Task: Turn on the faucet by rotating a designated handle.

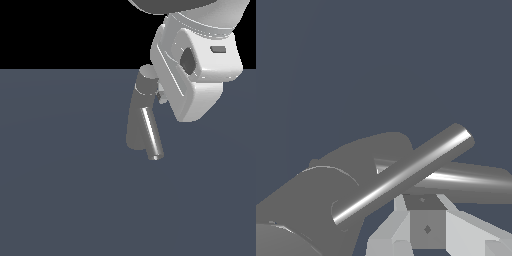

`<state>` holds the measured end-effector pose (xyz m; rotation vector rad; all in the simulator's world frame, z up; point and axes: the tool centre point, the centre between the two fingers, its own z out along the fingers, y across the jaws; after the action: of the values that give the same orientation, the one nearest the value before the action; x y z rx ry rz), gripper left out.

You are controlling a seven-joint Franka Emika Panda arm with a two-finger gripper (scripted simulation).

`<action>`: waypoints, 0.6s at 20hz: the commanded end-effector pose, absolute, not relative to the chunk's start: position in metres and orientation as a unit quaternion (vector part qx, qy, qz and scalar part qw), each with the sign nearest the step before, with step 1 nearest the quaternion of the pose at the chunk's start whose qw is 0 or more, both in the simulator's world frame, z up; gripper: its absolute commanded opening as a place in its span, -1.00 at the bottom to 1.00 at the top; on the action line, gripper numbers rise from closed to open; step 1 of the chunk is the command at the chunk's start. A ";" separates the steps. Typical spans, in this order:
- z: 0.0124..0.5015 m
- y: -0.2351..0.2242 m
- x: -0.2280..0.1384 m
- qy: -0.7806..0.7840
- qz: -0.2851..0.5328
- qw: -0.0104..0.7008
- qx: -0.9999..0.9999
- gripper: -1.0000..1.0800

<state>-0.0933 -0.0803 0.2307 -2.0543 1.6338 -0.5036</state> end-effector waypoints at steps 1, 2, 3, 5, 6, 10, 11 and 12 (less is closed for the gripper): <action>0.232 -0.100 -0.089 0.606 -0.188 0.227 -0.738 -1.00; 0.233 -0.102 -0.088 0.607 -0.188 0.227 -0.738 -1.00; 0.234 -0.104 -0.086 0.607 -0.188 0.227 -0.738 -1.00; 0.235 -0.110 -0.083 0.609 -0.188 0.226 -0.737 -1.00; 0.236 -0.112 -0.081 0.609 -0.188 0.226 -0.736 -1.00; 0.240 -0.123 -0.074 0.612 -0.189 0.225 -0.735 -1.00; 0.240 -0.126 -0.073 0.612 -0.189 0.225 -0.734 -1.00; 0.241 -0.128 -0.071 0.613 -0.189 0.224 -0.734 -1.00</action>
<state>-0.0704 -0.0926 0.2416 -2.0697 1.6137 -0.4919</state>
